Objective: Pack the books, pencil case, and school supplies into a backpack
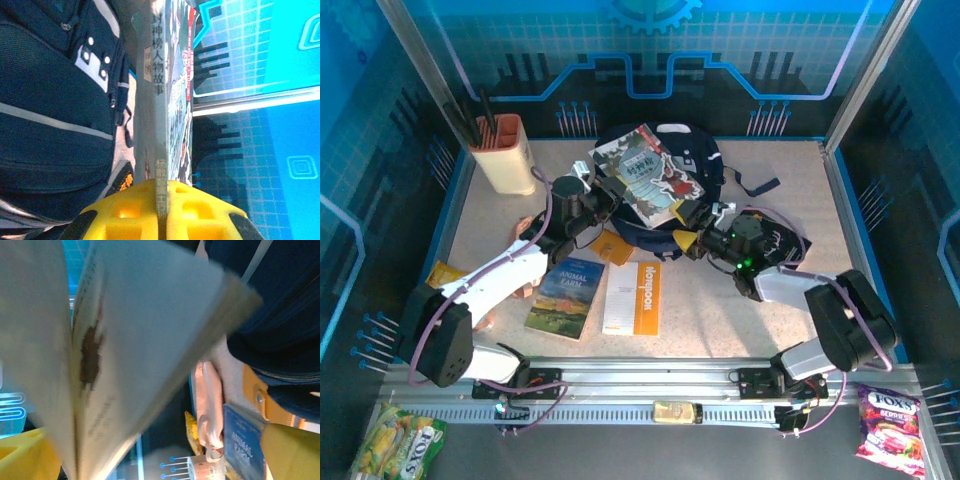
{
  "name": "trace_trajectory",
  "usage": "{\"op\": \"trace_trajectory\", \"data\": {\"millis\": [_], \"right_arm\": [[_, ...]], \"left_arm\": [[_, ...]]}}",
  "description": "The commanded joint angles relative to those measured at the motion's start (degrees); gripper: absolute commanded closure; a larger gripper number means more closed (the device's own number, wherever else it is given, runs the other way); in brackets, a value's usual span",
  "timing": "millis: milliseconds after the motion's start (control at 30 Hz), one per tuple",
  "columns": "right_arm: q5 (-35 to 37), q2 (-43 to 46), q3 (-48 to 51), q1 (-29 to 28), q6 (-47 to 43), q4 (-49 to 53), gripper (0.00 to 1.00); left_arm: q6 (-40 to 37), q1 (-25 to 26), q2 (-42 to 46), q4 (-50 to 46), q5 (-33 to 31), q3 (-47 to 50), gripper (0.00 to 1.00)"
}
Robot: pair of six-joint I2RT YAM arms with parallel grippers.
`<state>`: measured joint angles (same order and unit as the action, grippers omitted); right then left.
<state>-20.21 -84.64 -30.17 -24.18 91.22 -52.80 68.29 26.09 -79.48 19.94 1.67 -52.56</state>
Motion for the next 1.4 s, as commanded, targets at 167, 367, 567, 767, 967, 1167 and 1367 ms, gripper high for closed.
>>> {"op": "trace_trajectory", "data": {"millis": [167,367,567,767,967,1167,1367], "right_arm": [[4.51,-6.41,-4.94,-3.35,7.0,-15.28,0.11],[5.32,-8.6,-5.17,-4.12,8.66,-18.0,0.28],[5.91,-8.13,-4.32,-4.03,8.01,-20.36,0.45],[6.07,-6.52,-3.66,-3.68,6.81,-17.15,0.66],[5.59,-3.11,-3.75,-2.87,2.77,-9.58,0.9],[5.47,5.24,-3.75,0.15,-8.18,5.72,1.0],[6.72,17.06,-5.47,6.98,-22.65,27.27,1.0]], "left_arm": [[4.21,-0.24,-1.29,6.14,-0.33,0.52,1.0],[4.29,-0.34,-0.96,6.51,-0.68,0.84,1.0],[3.78,-0.68,-0.52,5.54,-1.3,1.7,1.0],[3.74,-1.03,-0.15,4.59,-1.98,2.43,1.0],[2.58,-1.13,0.07,3.29,-2.08,2.51,0.9],[-4.67,-2.01,-0.03,-6.78,-0.51,0.93,0.45],[-24.32,-2.28,-4.09,-22.64,0.64,-8.06,0.22]]}}
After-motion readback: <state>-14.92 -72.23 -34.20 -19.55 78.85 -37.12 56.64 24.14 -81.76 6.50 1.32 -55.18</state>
